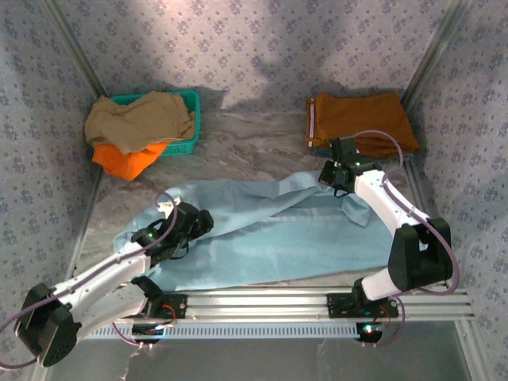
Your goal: Fold and stack the trousers
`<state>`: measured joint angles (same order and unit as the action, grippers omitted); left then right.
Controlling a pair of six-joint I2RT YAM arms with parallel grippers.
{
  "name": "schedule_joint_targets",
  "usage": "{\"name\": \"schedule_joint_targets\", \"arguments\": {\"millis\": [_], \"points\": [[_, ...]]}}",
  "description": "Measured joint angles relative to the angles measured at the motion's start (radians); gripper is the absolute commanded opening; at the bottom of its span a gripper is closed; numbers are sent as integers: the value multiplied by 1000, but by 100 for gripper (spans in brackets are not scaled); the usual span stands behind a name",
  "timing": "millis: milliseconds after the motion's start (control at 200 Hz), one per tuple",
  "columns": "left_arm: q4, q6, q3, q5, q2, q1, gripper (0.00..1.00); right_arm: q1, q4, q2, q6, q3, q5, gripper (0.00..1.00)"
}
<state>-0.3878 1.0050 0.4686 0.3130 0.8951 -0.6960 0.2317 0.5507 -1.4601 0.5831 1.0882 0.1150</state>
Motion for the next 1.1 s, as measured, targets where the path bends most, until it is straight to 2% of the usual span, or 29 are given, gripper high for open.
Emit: {"name": "schedule_joint_targets", "arguments": {"millis": [145,360,625,889,1024,1099], "points": [[63,11,-79,-72,-42,-16,95,-27,-6,25,-1,-20,-18,0],[85,-28,-60,-126,-16,-204,99,-56,-27,45,-1,-34,-40,0],[14,-115,43,-161,-25,-329,98,-80,-56,42,-1,-44,-77,0],[-95,-139,107,-106,-130,-341,99,-95,-80,20,-4,-44,-102,0],[-155,-100,106,-95,-91,-345,100,-100,-87,18,-5,-44,-111,0],[-251,-69,121,-46,-45,-352,99,-101,-90,18,-6,-44,-115,0]]}}
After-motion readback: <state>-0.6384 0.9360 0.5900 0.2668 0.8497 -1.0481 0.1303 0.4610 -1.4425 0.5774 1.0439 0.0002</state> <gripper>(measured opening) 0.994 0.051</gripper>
